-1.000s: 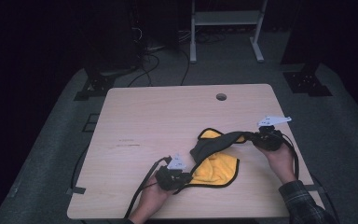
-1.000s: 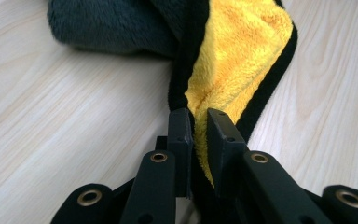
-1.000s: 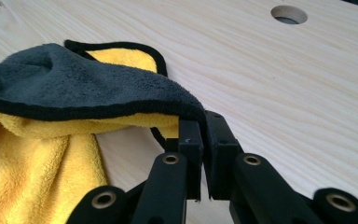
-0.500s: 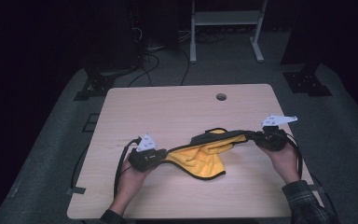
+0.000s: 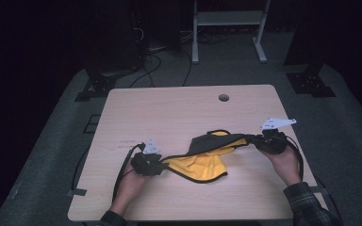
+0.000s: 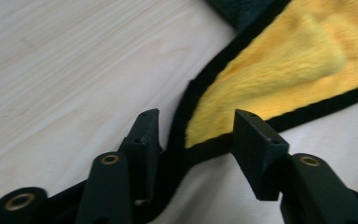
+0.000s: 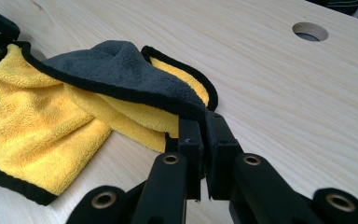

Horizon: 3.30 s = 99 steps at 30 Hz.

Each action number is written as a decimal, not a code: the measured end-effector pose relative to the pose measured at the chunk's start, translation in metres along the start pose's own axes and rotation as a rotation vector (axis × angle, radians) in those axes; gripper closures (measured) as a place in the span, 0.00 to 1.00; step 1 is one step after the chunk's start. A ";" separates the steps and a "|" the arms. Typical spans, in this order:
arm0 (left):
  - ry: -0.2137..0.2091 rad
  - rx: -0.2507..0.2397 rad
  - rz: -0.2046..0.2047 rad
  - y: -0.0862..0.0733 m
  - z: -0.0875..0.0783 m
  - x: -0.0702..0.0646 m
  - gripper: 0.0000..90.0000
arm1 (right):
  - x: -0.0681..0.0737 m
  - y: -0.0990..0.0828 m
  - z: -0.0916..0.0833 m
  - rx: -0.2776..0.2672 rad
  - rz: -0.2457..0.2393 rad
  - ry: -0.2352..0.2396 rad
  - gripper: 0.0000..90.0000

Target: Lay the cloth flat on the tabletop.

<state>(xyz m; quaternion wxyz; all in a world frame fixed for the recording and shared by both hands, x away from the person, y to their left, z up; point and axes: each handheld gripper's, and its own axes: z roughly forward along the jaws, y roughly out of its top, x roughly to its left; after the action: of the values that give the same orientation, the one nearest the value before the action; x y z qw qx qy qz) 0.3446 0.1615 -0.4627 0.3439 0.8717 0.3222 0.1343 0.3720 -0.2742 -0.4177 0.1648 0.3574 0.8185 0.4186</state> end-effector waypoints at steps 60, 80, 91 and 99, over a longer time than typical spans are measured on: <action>0.204 -0.578 0.031 0.136 -0.165 0.047 0.96 | 0.012 0.114 -0.099 -0.331 -0.125 -0.101 0.96; 0.219 -0.623 -0.025 0.176 -0.151 0.085 0.96 | -0.022 0.157 -0.078 -0.350 -0.074 -0.137 0.96; 0.218 -0.621 0.021 0.163 -0.146 0.075 0.96 | -0.012 0.153 -0.081 -0.386 -0.125 -0.172 0.96; 0.125 -0.503 -0.030 0.110 -0.106 0.068 0.96 | -0.006 0.082 -0.047 -0.245 -0.089 -0.096 0.96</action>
<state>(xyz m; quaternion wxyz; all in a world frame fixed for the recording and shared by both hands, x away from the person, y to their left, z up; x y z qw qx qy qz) 0.3994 0.1998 -0.3095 0.5314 0.7438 0.3121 0.2587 0.3861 -0.2731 -0.3245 0.2646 0.3174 0.7675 0.4902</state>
